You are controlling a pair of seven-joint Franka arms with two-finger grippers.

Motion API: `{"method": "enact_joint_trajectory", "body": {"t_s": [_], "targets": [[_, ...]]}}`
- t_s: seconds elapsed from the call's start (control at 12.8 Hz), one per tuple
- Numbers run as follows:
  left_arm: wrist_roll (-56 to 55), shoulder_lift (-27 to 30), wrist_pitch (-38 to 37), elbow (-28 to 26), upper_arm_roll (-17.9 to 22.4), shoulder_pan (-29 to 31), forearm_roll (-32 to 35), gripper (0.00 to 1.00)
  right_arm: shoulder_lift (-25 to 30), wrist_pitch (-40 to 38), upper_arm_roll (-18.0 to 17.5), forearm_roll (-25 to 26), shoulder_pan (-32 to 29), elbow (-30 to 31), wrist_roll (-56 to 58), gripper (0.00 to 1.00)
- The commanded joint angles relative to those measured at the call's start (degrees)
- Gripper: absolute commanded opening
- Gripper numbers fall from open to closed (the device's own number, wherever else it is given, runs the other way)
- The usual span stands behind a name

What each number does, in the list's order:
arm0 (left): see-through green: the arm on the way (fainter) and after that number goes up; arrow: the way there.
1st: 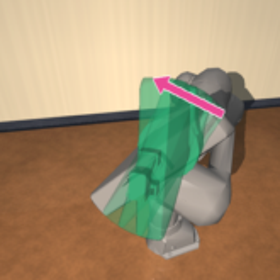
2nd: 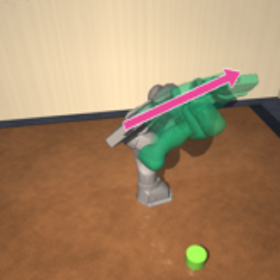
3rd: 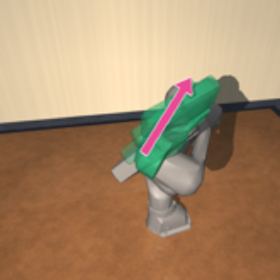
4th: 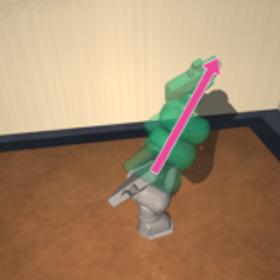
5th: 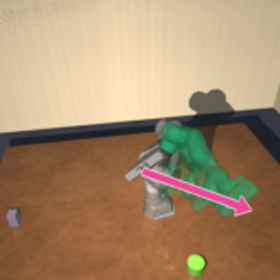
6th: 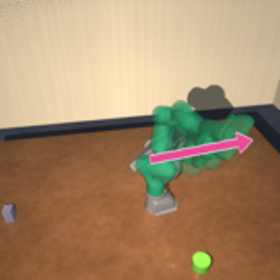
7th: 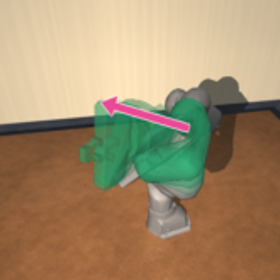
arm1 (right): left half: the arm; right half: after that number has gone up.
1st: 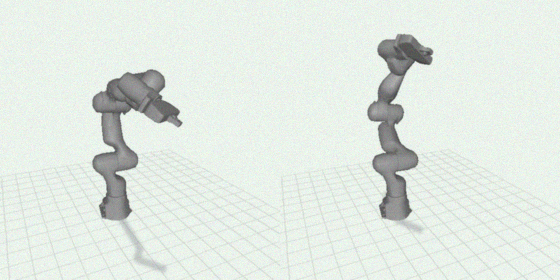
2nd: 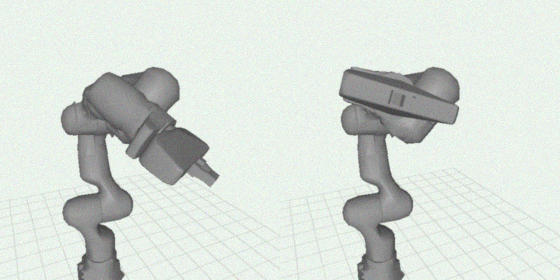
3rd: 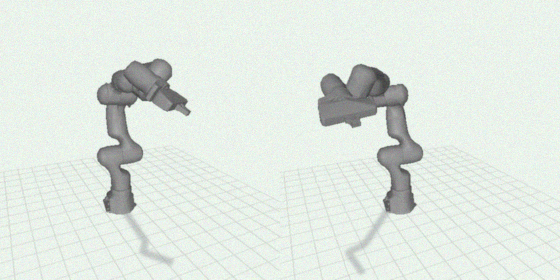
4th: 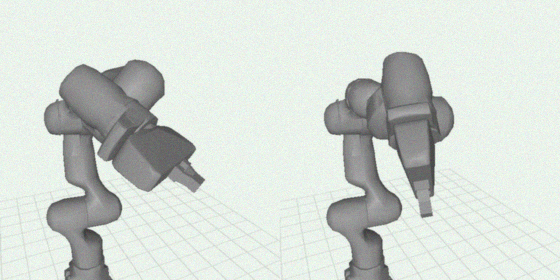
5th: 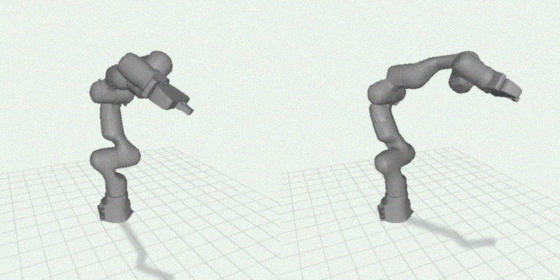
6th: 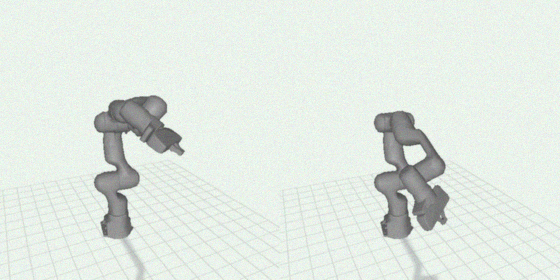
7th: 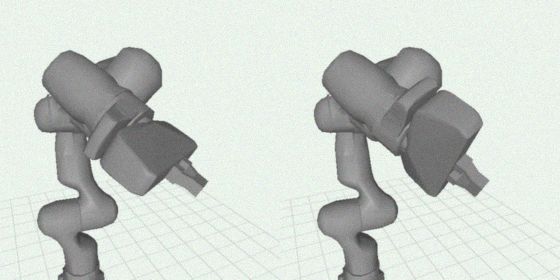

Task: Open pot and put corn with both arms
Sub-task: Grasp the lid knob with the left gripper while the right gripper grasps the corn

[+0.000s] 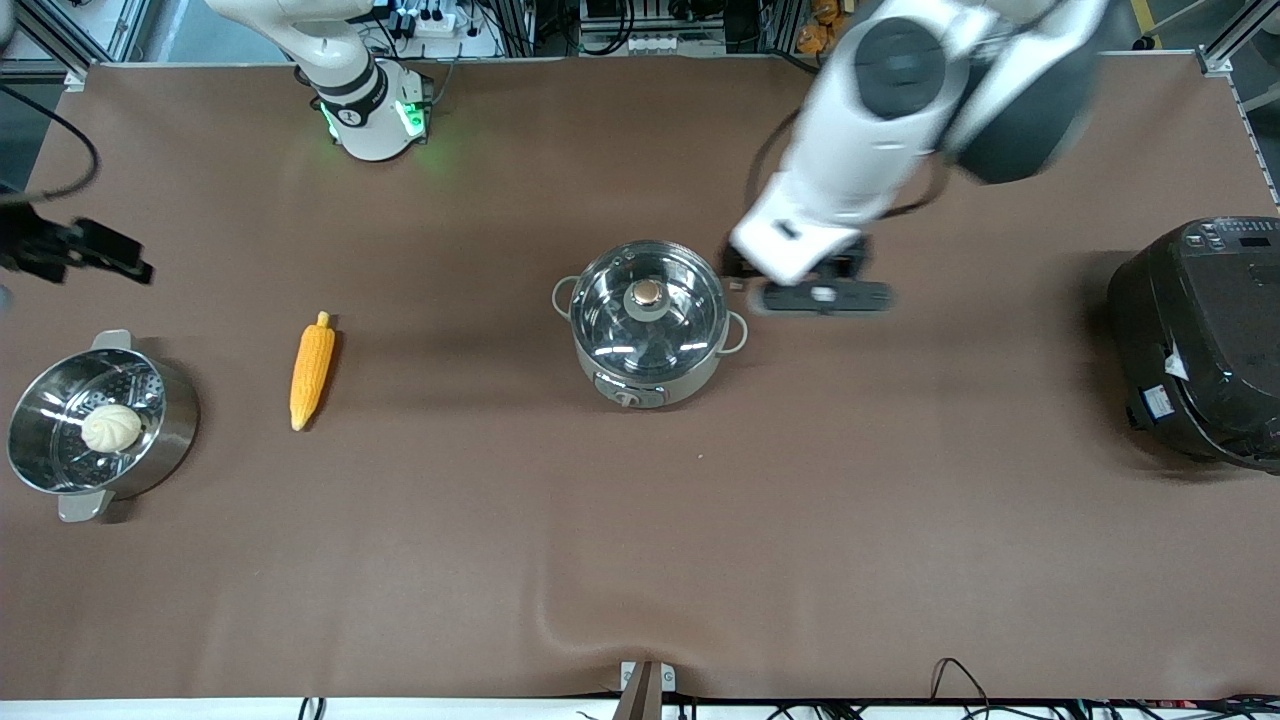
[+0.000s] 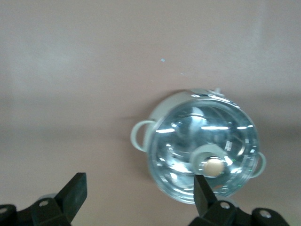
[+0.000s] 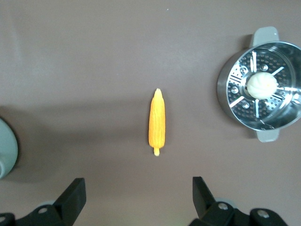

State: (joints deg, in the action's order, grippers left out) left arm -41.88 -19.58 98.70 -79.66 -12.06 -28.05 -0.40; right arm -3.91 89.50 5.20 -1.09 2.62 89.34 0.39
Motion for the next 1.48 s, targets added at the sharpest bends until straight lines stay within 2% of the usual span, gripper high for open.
{"method": "enact_joint_trajectory", "body": {"t_s": [0.0, 0.16, 0.23, 0.55, 0.86, 1.09, 1.32, 1.4], "targets": [[-8.27, -7.03, 3.31, 5.57, 1.16, -4.98, 1.28, 1.0, 0.49, 9.07, 0.08, -0.06, 0.2, 10.8, -2.14, 1.0], [-11.98, -10.11, 7.45, 5.57, 1.16, -7.36, 2.58, 1.0, 0.58, 18.55, 0.16, 0.03, 0.02, 20.21, -2.06, 1.0], [-12.25, -10.99, 7.47, 5.48, 1.08, -8.5, 5.47, 1.0, 0.23, 23.73, 0.16, 0.03, -0.15, 24.09, -2.14, 1.0], [-17.97, -13.46, 7.55, 4.96, 0.81, -11.05, 6.55, 1.0, -5.65, 36.16, 0.16, 0.03, -1.04, 32.55, -1.62, 1.0], [-18.32, -14.51, 7.55, 4.16, 0.9, -12.81, 6.81, 1.0, -11.19, 38.29, 0.08, -0.58, -3.05, 33.44, -1.79, 1.0], [-18.23, -15.57, 7.64, 3.02, 0.72, -13.09, 9.8, 1.0, -14.0, 39.16, 0.08, -2.34, -2.79, 34.06, -1.27, 1.0], [-18.32, -16.54, 8.34, 2.67, 0.64, -13.7, 9.54, 1.0, -17.87, 43.99, -0.01, -2.43, -2.53, 33.97, -1.35, 1.0], [-18.58, -16.54, 8.35, 2.67, 0.64, -13.7, 9.1, 0.95, -18.32, 44.35, -0.01, -2.43, -2.27, 33.88, -1.35, 1.0]]}}
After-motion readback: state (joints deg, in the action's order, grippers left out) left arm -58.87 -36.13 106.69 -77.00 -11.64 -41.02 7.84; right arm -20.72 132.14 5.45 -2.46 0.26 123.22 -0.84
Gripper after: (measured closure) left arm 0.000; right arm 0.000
